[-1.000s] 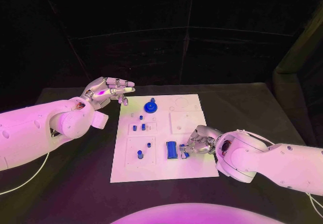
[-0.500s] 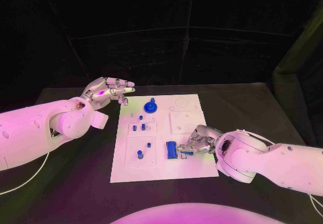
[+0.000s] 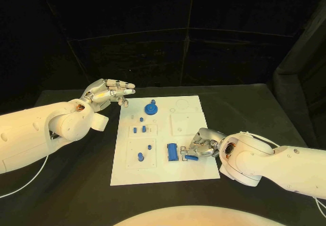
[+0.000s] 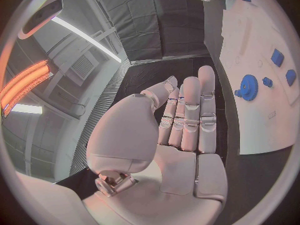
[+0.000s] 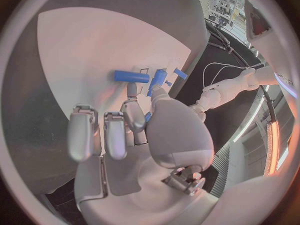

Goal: Assemble the parts on the task board

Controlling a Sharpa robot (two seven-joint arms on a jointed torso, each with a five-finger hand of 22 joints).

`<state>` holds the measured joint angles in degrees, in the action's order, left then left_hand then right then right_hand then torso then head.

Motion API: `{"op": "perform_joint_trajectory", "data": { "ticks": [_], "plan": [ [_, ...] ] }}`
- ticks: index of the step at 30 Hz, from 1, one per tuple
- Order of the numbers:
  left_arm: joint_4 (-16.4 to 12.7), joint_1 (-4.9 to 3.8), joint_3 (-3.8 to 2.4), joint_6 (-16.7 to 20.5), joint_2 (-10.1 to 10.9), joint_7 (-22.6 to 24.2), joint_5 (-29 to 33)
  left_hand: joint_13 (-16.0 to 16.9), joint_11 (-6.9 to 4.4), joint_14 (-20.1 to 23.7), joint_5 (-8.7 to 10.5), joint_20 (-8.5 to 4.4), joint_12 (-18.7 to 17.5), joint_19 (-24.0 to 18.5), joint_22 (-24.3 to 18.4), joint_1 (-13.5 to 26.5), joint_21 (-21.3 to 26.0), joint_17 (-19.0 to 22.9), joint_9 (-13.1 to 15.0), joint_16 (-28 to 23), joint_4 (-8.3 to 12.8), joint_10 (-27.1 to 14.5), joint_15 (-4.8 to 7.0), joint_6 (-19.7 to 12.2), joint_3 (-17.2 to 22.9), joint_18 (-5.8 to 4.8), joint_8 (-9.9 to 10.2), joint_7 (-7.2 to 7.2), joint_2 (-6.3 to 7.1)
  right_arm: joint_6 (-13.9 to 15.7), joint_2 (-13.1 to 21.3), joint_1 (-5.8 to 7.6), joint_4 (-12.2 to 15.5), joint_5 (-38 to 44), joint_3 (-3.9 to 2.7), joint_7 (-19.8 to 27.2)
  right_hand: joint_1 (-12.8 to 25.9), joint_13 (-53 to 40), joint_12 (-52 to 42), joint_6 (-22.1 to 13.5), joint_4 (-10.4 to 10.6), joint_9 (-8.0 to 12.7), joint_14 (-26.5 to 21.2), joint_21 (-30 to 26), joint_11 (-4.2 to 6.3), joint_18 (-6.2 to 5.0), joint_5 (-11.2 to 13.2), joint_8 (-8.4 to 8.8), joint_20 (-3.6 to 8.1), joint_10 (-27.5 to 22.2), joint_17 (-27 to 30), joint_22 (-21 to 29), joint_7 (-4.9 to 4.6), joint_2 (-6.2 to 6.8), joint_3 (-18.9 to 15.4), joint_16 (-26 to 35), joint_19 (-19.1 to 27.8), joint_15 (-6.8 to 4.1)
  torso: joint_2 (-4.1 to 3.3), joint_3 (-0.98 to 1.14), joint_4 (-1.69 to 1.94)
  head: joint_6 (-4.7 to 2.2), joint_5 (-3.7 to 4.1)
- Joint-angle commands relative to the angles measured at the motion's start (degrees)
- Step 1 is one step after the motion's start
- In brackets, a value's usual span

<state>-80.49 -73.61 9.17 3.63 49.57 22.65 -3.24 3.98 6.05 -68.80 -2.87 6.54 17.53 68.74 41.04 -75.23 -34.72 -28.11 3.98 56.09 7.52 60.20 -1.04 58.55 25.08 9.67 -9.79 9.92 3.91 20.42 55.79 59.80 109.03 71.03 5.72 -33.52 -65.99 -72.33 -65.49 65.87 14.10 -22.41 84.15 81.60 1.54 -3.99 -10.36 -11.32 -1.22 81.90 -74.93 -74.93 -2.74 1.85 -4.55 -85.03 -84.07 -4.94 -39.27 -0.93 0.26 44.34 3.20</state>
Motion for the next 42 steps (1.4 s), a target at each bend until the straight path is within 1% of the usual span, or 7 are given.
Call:
{"op": "perform_joint_trajectory", "data": {
  "ticks": [1,5,8,13,24,33,42],
  "plan": [
    [0.0,-0.08,-0.04,-0.6,0.0,0.2,0.2,-0.1,-0.03,0.3,-0.03,0.01,0.2,-0.3,-0.1,-0.2,0.4,0.1,-0.1,-0.1,0.0,-0.2,0.07,0.0,-0.4,0.79,-0.2,0.19,-0.43,-0.6,0.1,0.05,-0.3,2.5,0.0,1.5,0.0,-0.3,-0.4,-0.6,0.2,-0.1,4.2,-0.2,-0.26,0.92,1.2,0.26,0.26,0.3,-7.0,-0.8,-0.36,0.45,-1.1,0.0,-0.9,-0.16,-0.02,-0.03,0.15,-0.11,0.05],
    [0.0,-0.08,-0.03,-0.5,0.0,0.1,0.2,-0.1,0.01,0.4,-0.03,0.02,0.3,-0.3,-0.2,-0.2,0.4,0.2,-0.1,-0.1,0.1,-0.3,0.06,-0.1,-0.5,0.79,-0.2,0.24,-0.55,-0.4,0.1,0.05,-1.0,4.6,0.0,2.7,0.5,-0.4,-0.3,-1.4,0.7,0.0,4.1,-0.6,-0.57,0.79,4.1,0.76,0.03,0.0,-6.6,-0.1,-0.7,0.95,-3.0,0.3,-0.6,0.1,-0.05,-0.04,0.14,-0.13,0.03],
    [-0.1,-0.08,-0.03,-0.5,0.0,0.1,0.2,-0.1,0.01,0.4,-0.03,0.02,0.3,-0.3,-0.2,-0.2,0.4,0.2,-0.1,-0.1,0.1,-0.3,0.06,-0.1,-0.5,0.79,-0.2,0.24,-0.55,-0.3,0.1,0.06,-1.4,5.5,0.0,3.8,0.3,-0.1,0.3,-2.1,0.9,0.1,4.1,-0.9,-0.83,0.72,5.0,1.22,-0.14,-0.5,-6.4,0.2,-0.99,1.23,-3.8,0.5,-0.4,0.3,-0.11,-0.04,0.08,-0.15,0.01],
    [-0.1,-0.08,-0.03,-0.5,0.1,0.1,0.2,-0.1,0.01,0.4,-0.03,0.02,0.3,-0.3,-0.2,-0.2,0.4,0.2,-0.1,-0.1,0.1,-0.3,0.06,-0.1,-0.5,0.79,-0.2,0.24,-0.55,-1.0,0.0,0.06,-2.0,6.2,0.0,5.8,-0.2,0.4,1.2,-3.3,1.0,0.5,4.0,-1.1,-1.23,0.66,5.9,1.97,-0.43,-1.1,-6.2,0.5,-1.46,1.62,-4.7,0.6,-0.3,0.63,-0.12,-0.03,0.05,-0.12,0.02],
    [-0.1,-0.09,-0.02,-0.5,0.1,0.0,0.2,-0.1,0.01,0.4,-0.03,0.02,0.3,-0.3,-0.2,-0.2,0.4,0.2,-0.1,-0.1,0.1,-0.3,0.06,-0.1,-0.5,0.79,-0.2,0.24,-0.55,-5.2,0.3,0.08,-2.3,5.6,0.0,8.7,-1.8,0.7,1.7,-4.3,0.8,1.2,4.1,-1.1,-1.71,0.66,6.8,2.95,-0.86,-1.6,-6.4,0.4,-1.99,1.67,-5.4,0.5,-0.2,1.05,-0.08,0.02,0.06,-0.02,0.07],
    [-0.1,-0.09,-0.02,-0.5,0.1,-0.1,0.2,-0.1,0.03,0.4,-0.03,0.03,0.3,-0.3,-0.2,-0.3,0.5,0.2,-0.1,-0.1,0.1,-0.4,0.04,-0.1,-0.6,0.79,-0.2,0.26,-0.55,-7.5,0.8,0.08,-2.4,10.3,0.0,9.1,-8.5,1.0,2.4,-4.5,-3.3,2.4,4.0,-1.2,-2.07,0.63,6.3,4.12,-1.22,-2.2,-6.1,0.5,-2.42,0.73,-5.4,0.7,-0.1,1.38,-0.08,0.01,0.04,0.0,0.14],
    [-0.2,-0.09,-0.02,-0.5,0.1,-0.1,0.2,-0.1,0.03,0.4,-0.03,0.03,0.3,-0.3,-0.2,-0.3,0.5,0.2,-0.1,-0.1,0.1,-0.4,0.04,-0.1,-0.6,0.79,-0.2,0.26,-0.55,-7.7,1.2,0.08,-2.7,15.3,0.0,9.0,-11.5,1.6,3.2,-4.3,-5.7,3.1,4.0,-1.2,-2.2,0.65,5.1,4.77,-1.35,-2.5,-6.1,0.3,-2.64,-0.23,-5.6,0.8,-0.1,1.51,-0.09,-0.02,0.11,-0.03,0.1]
  ]
}}
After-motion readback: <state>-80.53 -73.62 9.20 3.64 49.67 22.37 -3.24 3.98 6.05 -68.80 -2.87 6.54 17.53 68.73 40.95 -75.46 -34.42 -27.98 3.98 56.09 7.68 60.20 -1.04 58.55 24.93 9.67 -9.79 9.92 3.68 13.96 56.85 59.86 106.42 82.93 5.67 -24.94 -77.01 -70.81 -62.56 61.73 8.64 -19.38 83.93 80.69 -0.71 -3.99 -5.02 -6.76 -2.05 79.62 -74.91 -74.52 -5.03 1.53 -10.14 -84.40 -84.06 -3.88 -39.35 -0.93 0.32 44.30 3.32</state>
